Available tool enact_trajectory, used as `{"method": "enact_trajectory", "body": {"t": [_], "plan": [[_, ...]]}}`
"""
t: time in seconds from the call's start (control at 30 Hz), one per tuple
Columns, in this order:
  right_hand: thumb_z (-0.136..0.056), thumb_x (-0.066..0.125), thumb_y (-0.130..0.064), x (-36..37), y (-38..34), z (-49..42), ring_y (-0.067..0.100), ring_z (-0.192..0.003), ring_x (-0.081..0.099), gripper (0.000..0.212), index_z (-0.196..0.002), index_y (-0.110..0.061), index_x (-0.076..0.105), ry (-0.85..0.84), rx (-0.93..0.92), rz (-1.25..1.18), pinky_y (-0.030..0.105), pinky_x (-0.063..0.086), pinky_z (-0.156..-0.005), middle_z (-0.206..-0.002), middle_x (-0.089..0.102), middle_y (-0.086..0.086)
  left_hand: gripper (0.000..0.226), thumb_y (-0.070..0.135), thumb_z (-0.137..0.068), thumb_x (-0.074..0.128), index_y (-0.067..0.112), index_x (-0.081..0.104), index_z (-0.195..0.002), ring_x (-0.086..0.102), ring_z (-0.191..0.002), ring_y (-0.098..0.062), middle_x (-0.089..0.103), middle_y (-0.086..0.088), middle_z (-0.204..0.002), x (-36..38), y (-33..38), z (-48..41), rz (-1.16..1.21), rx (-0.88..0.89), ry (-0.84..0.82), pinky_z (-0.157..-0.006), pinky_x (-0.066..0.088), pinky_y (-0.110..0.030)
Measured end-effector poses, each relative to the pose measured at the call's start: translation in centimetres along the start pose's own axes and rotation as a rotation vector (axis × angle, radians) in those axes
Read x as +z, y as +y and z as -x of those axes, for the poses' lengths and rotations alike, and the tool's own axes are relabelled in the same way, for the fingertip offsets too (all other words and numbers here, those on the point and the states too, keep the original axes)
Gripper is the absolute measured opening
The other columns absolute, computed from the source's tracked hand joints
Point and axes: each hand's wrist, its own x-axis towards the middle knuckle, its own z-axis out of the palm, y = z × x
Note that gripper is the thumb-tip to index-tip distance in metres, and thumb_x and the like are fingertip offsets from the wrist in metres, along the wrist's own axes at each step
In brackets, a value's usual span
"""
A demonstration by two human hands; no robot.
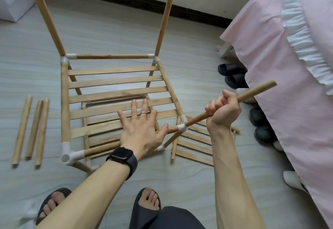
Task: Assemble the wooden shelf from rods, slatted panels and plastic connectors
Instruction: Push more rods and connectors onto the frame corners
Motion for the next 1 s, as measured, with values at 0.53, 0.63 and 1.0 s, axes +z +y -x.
{"method": "enact_trajectory", "body": {"t": [0.53, 0.63, 1.0], "plan": [[-0.083, 0.051, -0.006, 0.3, 1.7, 3.7, 0.012, -0.036, 0.028, 0.044, -0.046, -0.025, 0.04, -0.207, -0.205, 0.224, 0.023, 0.026, -0.041, -0.041, 0.03, -0.01, 0.086, 0.076, -0.087, 0.001, 0.028, 0.029, -0.153, -0.014, -0.154, -0.04, -0.007, -0.008, -0.169, 0.2, 0.2, 0.5, -0.071, 0.027, 0.017, -0.11, -0.006, -0.078], [-0.082, 0.054, -0.01, 0.5, 1.8, 5.3, 0.014, -0.038, 0.032, 0.038, -0.047, -0.021, 0.041, -0.158, -0.2, 0.267, 0.026, 0.028, -0.043, -0.041, 0.033, -0.005, 0.085, 0.078, -0.088, 0.0, 0.035, 0.022, -0.157, -0.017, -0.154, -0.035, -0.013, -0.002, -0.168, -0.4, -1.3, 0.0, -0.102, 0.097, 0.003, -0.114, -0.005, -0.075], [-0.091, 0.06, -0.022, 1.5, 0.1, 6.7, 0.01, -0.041, 0.043, 0.041, -0.051, -0.022, 0.049, -0.102, -0.074, 0.456, 0.029, 0.039, -0.05, -0.043, 0.042, -0.007, 0.061, 0.063, -0.103, 0.018, 0.042, 0.007, -0.16, -0.004, -0.157, -0.023, -0.011, 0.004, -0.169, -4.6, -7.3, 3.1, -0.156, 0.127, -0.16, -0.123, 0.007, -0.057]]}}
